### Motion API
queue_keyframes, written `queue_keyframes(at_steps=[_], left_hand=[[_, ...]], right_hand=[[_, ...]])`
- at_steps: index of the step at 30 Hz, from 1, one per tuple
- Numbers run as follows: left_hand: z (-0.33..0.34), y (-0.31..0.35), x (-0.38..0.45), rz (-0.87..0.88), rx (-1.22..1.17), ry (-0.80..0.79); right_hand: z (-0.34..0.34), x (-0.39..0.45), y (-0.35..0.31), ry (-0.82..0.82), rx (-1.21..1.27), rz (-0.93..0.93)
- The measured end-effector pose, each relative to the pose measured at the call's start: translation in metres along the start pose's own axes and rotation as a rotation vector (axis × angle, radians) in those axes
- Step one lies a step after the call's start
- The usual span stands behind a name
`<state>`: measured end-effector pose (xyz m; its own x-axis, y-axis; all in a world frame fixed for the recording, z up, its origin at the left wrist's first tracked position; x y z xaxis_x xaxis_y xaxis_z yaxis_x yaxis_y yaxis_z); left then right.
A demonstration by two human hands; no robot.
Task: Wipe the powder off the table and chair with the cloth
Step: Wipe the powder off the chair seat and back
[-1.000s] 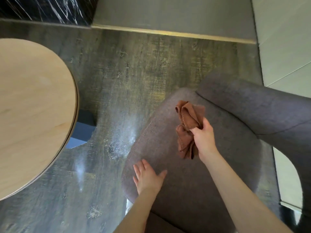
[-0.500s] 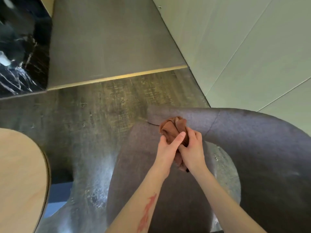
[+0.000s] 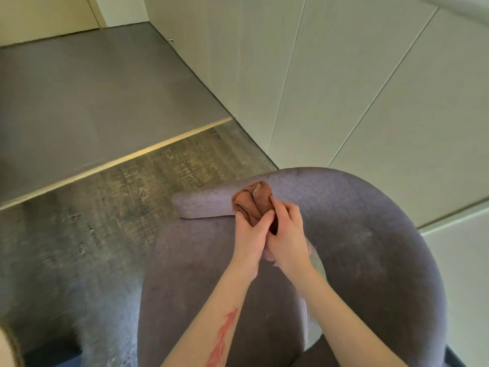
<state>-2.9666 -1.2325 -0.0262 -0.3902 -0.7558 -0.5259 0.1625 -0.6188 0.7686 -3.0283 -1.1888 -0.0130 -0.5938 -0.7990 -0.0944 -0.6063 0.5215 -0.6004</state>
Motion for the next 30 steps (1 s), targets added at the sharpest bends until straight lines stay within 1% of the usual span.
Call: queue_keyframes(at_steps=[8,11,14,15,16,17,18,19,20,22,23,24,27,30], left_hand=[[0.072,-0.014,-0.014,0.086,-0.066,0.026],[0.1,-0.026,-0.021,0.135,-0.085,0.089],[0.118,-0.042,-0.029,0.214,-0.054,0.183],[0.121,-0.047,-0.031,0.239,-0.04,0.208],[0.123,-0.052,-0.034,0.26,-0.016,0.234],[0.123,-0.057,-0.038,0.281,0.021,0.261],[0.125,-0.062,-0.042,0.301,0.074,0.283],[0.125,-0.066,-0.046,0.315,0.136,0.296],[0.126,-0.071,-0.05,0.323,0.198,0.299],[0.127,-0.083,-0.057,0.324,0.296,0.291],[0.128,-0.089,-0.061,0.328,0.337,0.287],[0.129,-0.092,-0.065,0.341,0.382,0.29],[0.127,-0.095,-0.068,0.369,0.461,0.356],[0.117,-0.088,-0.063,0.388,0.488,0.434]], right_hand=[[-0.063,0.007,0.046,0.041,0.017,-0.168],[-0.087,0.008,0.071,-0.021,0.0,-0.257],[-0.111,0.013,0.097,-0.168,-0.051,-0.366],[-0.121,0.017,0.105,-0.18,-0.074,-0.392],[-0.132,0.021,0.113,-0.15,-0.126,-0.408],[-0.144,0.027,0.12,-0.087,-0.21,-0.428],[-0.154,0.035,0.124,-0.034,-0.315,-0.446],[-0.161,0.044,0.13,-0.022,-0.43,-0.455],[-0.165,0.054,0.134,-0.05,-0.54,-0.454],[-0.16,0.068,0.146,-0.195,-0.66,-0.438],[-0.155,0.071,0.152,-0.254,-0.64,-0.434],[-0.149,0.072,0.156,-0.279,-0.573,-0.435],[-0.142,0.069,0.161,-0.235,-0.333,-0.381],[-0.144,0.07,0.162,-0.29,-0.181,-0.294]])
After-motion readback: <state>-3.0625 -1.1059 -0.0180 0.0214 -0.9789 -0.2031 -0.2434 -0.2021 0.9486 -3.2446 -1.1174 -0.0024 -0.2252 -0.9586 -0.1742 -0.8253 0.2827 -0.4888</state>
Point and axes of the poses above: each hand's wrist, its own x-axis towards the middle knuckle, its own z-axis out of the palm, y = z × x, the point moved 2 cm from there along x, towards the middle knuckle, and after that the axes turned 7 degrees about -x, right-handed, at the moved point
